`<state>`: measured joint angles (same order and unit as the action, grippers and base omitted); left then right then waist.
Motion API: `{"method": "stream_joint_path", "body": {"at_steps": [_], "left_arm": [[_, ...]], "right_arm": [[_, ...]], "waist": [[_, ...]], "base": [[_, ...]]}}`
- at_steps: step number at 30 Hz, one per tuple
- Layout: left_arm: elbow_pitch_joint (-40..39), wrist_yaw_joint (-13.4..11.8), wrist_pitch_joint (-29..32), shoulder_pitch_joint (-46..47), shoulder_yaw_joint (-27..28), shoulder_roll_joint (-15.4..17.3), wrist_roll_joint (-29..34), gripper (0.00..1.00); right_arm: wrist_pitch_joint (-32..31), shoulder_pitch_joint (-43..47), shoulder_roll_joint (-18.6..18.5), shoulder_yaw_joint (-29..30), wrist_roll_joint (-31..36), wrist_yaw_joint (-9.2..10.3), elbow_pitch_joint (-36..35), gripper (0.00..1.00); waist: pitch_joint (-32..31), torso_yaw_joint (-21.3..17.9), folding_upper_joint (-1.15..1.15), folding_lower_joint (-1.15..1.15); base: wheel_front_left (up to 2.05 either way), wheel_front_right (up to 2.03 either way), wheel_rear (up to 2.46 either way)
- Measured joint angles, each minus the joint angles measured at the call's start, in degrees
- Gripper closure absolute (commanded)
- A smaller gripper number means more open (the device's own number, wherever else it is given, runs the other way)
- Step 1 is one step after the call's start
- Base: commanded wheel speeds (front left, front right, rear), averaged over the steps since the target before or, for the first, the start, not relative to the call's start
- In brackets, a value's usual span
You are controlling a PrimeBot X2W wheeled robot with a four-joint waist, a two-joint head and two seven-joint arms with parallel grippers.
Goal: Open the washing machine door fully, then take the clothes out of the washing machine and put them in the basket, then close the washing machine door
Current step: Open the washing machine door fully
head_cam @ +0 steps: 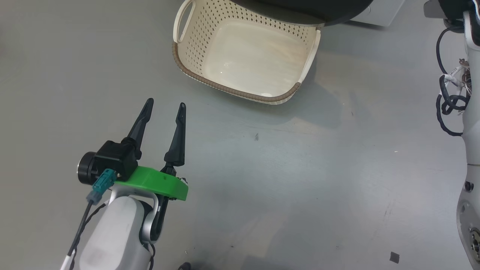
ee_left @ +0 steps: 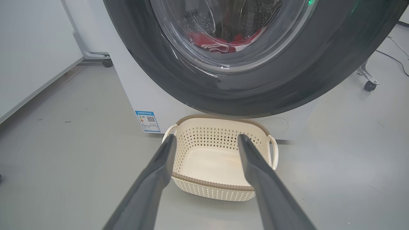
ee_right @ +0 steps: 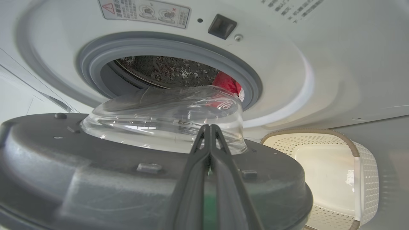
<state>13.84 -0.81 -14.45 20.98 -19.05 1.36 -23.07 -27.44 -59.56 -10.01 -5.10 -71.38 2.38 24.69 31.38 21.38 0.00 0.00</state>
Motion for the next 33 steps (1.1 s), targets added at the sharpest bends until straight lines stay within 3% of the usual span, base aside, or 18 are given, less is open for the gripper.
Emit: {"method": "stream_joint_path", "body": {"at_steps": [15, 33], "left_arm": [[0.3, -0.6, 0.0, 0.5, -0.6, 0.0, -0.5, 0.00], [1.1, -0.9, 0.0, 0.8, -1.3, 0.0, -0.5, 0.00]], "right_arm": [[-9.1, -2.4, 1.5, 1.7, -7.3, 2.83, 3.2, 1.00], [-15.0, -2.1, 1.9, 3.6, -12.5, 3.82, 6.1, 1.00]], "waist": [[0.2, 0.7, 0.00, 0.00], [-1.2, 1.0, 0.00, 0.00]], "base": [[0.00, 0.00, 0.00], [0.00, 0.00, 0.00]]}}
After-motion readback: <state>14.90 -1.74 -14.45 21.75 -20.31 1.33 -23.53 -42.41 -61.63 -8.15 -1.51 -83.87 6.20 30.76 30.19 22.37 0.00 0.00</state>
